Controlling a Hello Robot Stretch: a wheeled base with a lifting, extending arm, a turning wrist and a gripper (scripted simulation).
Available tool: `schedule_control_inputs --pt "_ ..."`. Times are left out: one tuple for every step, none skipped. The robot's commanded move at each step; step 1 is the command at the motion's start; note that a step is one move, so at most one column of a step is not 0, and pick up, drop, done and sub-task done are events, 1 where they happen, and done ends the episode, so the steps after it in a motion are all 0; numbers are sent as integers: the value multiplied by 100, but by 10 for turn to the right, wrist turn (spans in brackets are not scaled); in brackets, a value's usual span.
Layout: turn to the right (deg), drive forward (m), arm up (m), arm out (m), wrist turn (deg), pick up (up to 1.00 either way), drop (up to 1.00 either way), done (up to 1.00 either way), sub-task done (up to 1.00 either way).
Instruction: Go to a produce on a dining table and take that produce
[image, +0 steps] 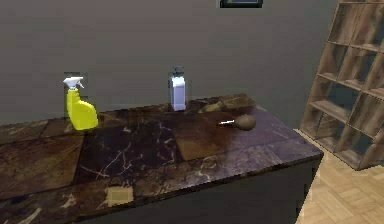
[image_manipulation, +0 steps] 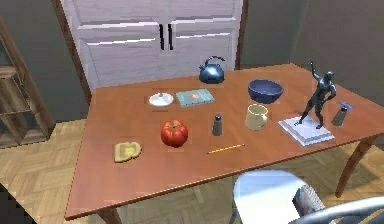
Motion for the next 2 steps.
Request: schedule_control_inputs --pt "0 0 50 0 0 0 0 0 0" --pt "0 0 38 0 0 0 0 0 0"
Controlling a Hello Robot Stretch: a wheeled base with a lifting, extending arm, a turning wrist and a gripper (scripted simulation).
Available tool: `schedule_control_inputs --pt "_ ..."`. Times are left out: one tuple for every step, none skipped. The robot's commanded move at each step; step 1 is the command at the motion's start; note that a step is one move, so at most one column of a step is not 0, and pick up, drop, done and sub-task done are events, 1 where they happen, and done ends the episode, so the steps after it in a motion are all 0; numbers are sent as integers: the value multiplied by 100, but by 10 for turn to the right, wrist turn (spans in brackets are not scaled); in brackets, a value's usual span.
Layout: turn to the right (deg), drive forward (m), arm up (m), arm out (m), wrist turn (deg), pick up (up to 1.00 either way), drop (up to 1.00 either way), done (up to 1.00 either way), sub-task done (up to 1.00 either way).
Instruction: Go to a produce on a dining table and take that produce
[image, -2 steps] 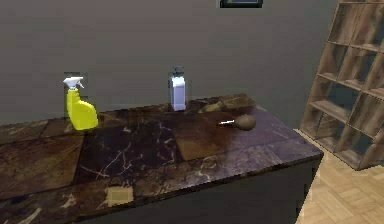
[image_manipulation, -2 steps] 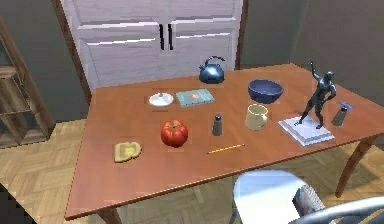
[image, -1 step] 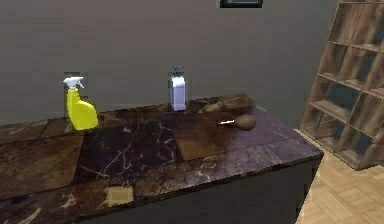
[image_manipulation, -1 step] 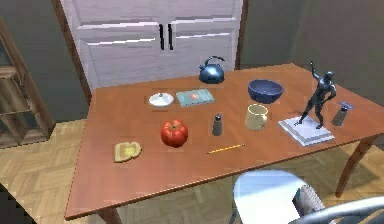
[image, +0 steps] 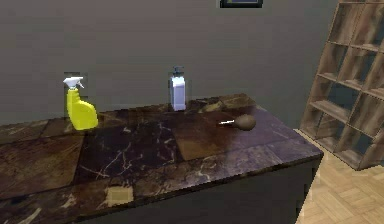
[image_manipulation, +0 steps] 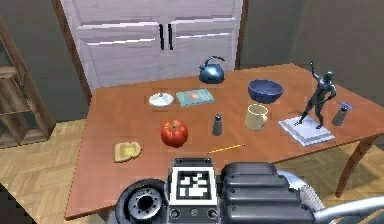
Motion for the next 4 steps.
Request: schedule_control_inputs --pt "0 0 0 36 0 0 0 0 0" --pt "0 0 0 0 450 0 0 0 0" --pt "0 0 0 0 450 0 0 0 0" --pt "0 0 0 0 450 0 0 0 0"
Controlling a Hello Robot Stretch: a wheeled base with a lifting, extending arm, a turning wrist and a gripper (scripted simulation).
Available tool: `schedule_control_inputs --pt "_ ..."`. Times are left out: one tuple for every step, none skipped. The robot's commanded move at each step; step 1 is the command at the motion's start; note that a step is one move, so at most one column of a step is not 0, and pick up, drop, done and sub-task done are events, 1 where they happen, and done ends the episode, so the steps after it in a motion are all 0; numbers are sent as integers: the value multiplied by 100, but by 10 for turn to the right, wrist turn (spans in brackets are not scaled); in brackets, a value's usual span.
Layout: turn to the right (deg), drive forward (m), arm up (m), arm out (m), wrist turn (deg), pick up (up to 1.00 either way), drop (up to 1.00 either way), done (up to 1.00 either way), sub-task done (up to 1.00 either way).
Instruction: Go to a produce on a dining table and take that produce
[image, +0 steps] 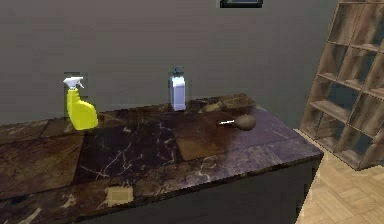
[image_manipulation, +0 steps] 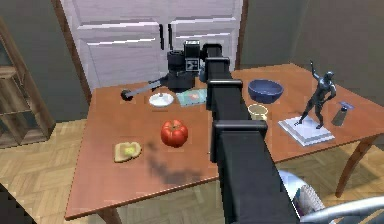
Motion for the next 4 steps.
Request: schedule_control_inputs --pt "0 0 0 0 300 0 0 0 0" --pt "0 0 -26 0 0 0 0 0 0" --pt "0 0 0 0 0 100 0 0 0" --pt "0 0 10 0 0 0 0 0 0"
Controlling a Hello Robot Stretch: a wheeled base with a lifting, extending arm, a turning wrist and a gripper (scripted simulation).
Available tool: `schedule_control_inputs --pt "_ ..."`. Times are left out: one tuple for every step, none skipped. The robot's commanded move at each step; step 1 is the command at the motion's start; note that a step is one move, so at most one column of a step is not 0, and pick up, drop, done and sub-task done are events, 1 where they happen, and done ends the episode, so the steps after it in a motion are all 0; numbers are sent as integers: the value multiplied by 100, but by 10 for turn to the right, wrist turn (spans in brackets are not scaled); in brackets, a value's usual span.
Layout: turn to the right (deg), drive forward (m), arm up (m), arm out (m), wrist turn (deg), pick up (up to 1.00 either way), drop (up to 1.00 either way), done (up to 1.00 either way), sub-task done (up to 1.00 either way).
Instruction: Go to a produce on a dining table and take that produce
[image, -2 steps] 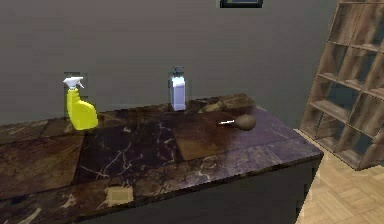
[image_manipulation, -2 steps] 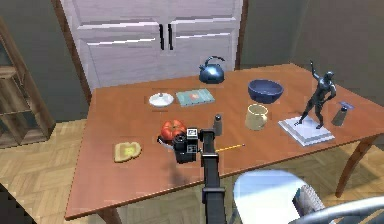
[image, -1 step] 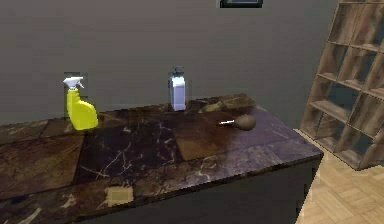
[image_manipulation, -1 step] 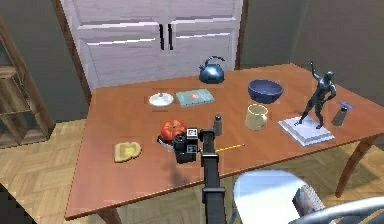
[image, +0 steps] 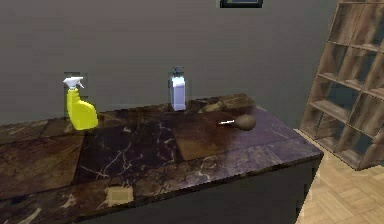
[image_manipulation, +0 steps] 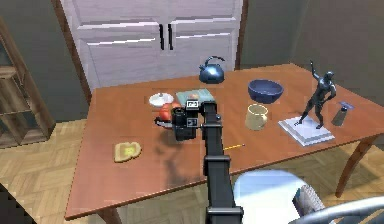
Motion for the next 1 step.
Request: schedule_control_inputs --pt "0 0 0 0 0 0 0 100 0"
